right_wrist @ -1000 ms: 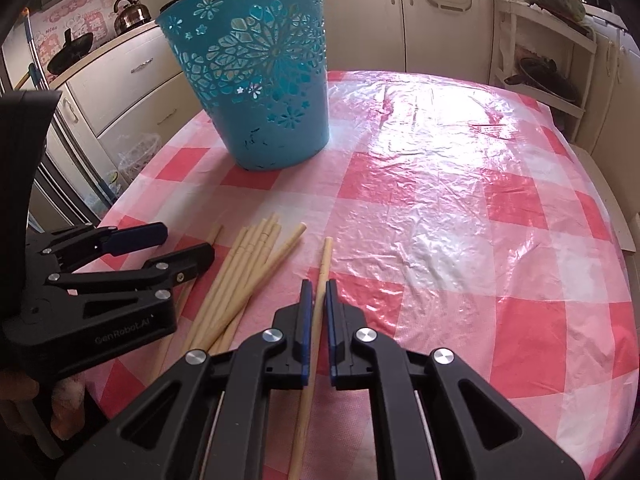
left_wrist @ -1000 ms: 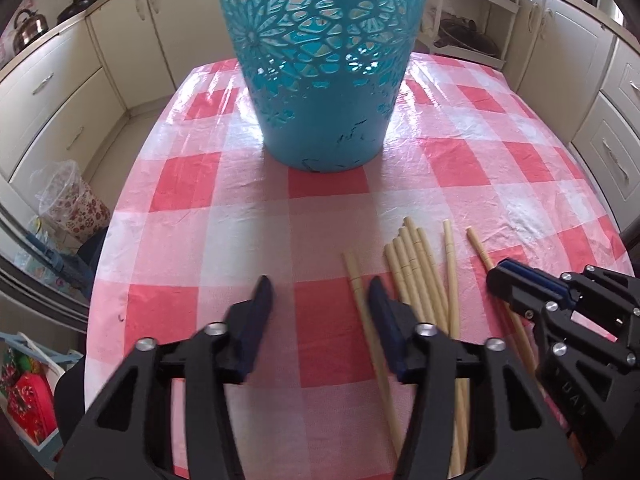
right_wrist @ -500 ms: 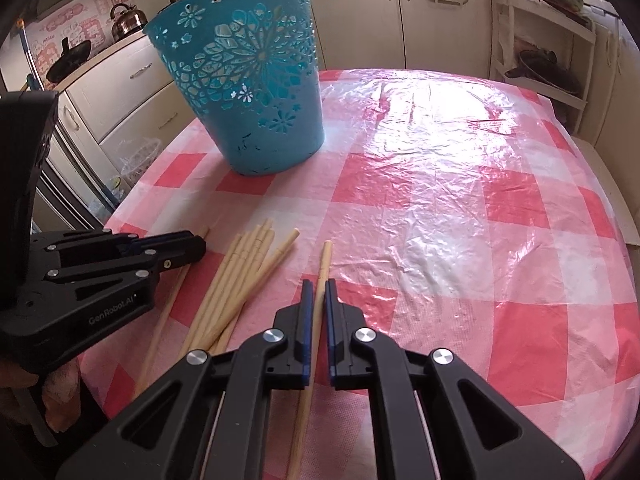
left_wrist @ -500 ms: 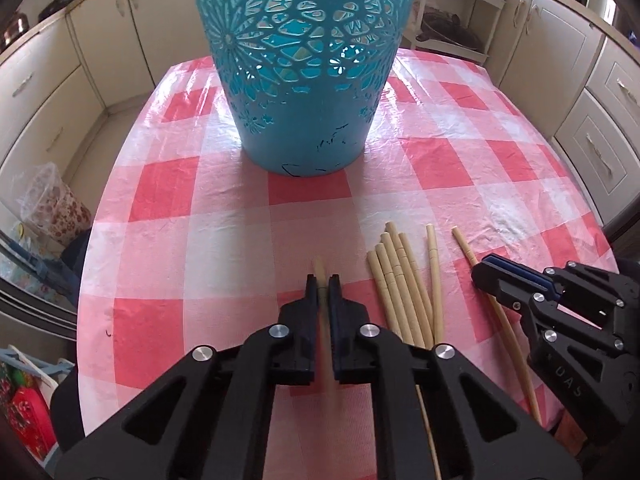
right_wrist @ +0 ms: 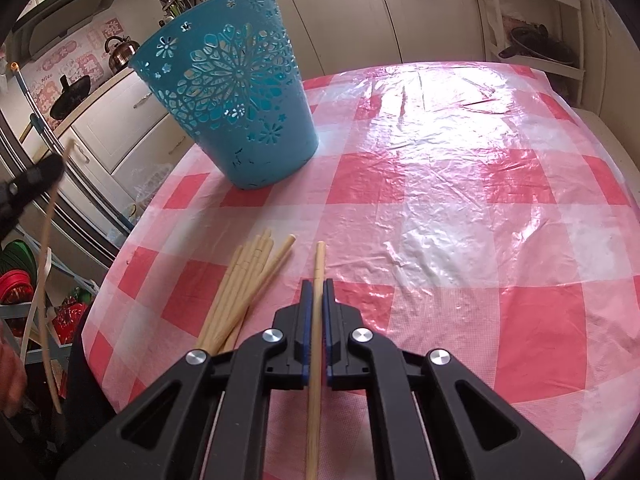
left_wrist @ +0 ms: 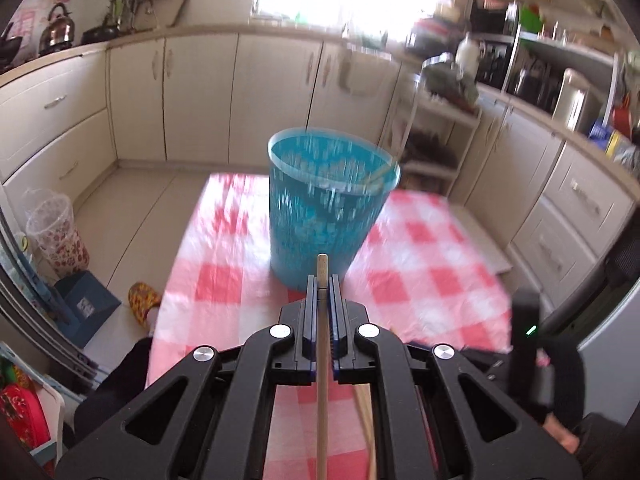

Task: Organize utensils
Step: 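Lift the chopstick with the left gripper over the teal bin and drop it in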

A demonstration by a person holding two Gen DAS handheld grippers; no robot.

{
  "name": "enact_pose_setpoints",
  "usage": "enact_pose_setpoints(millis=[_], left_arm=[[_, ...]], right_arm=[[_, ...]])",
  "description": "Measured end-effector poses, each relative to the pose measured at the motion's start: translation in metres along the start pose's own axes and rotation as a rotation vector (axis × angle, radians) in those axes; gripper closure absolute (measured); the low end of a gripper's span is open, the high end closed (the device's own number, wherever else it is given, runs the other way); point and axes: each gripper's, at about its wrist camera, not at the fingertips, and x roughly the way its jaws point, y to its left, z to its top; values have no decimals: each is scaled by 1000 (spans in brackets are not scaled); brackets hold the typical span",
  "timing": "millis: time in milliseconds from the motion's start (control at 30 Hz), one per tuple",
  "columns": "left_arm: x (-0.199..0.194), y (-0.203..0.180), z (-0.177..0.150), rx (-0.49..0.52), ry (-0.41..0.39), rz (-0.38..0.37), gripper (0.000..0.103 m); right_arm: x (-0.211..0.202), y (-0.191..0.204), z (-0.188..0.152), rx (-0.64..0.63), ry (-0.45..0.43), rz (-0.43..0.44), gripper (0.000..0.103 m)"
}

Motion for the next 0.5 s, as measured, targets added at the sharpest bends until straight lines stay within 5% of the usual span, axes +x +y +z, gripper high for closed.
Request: enact_pose_setpoints(millis=[300,500], left_arm=[[-63,-13,67,-2,-245,-61,98],[-48,-26,117,18,-340,-56,98]], right_arm=[[-1,-4,0,17,0,17,99],[-1,-7,0,32,1,35,99]])
